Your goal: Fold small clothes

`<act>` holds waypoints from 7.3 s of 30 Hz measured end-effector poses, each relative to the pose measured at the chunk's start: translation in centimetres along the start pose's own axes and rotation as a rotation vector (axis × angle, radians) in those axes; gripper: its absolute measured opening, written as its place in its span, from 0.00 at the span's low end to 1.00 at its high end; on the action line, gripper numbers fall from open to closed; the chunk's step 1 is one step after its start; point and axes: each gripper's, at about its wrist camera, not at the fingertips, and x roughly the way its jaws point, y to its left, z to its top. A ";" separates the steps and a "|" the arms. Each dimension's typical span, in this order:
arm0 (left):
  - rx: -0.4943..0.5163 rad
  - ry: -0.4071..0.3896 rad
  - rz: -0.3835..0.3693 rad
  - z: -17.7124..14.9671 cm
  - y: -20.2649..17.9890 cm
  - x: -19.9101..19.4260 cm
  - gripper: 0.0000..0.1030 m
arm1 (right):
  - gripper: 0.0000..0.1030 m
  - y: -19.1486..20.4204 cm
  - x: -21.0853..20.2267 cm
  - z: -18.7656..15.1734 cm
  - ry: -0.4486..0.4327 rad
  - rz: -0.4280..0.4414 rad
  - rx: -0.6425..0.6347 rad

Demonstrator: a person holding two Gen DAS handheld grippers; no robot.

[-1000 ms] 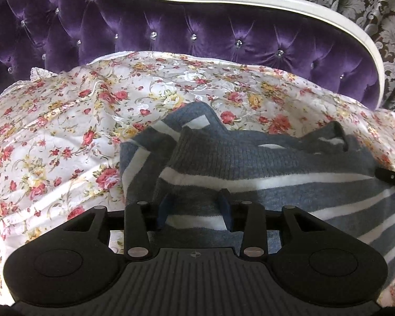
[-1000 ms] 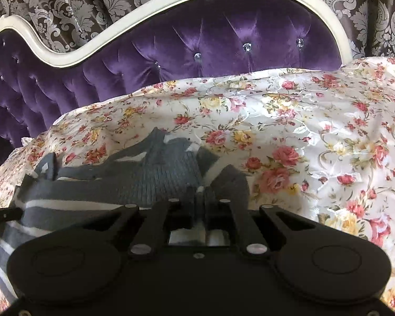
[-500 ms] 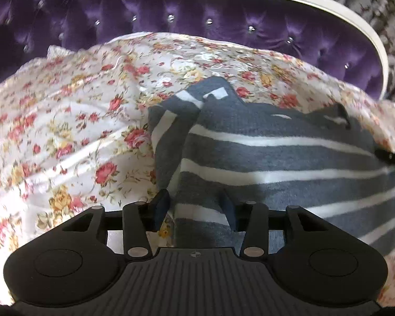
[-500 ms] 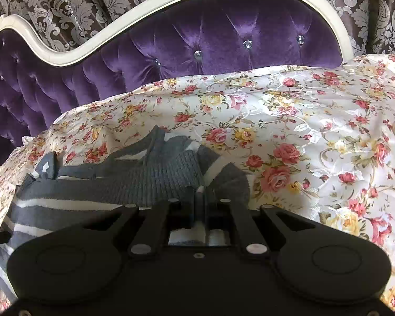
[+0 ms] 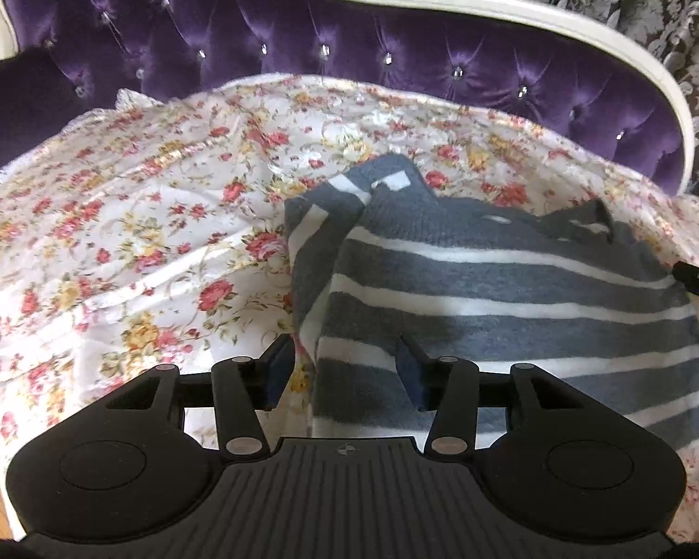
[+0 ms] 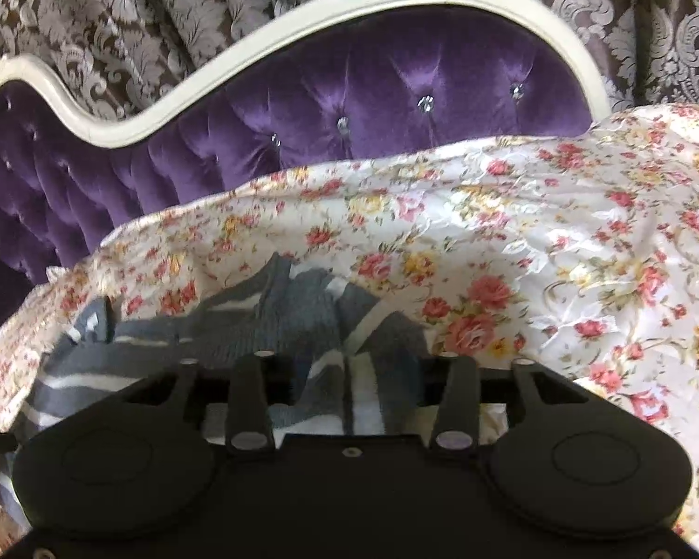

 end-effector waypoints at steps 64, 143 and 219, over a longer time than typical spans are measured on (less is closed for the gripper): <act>-0.021 -0.075 -0.086 -3.1 1.8 -1.7 0.46 | 1.00 -1.8 -1.6 -5.5 0.093 0.363 0.389; -0.233 -0.046 -0.092 -1.4 10.3 -3.2 0.53 | 0.48 23.8 -2.4 -6.9 0.045 0.399 -0.462; -0.287 0.129 -0.551 -2.9 5.0 4.6 0.38 | 0.71 13.1 7.3 -4.4 0.179 0.549 0.055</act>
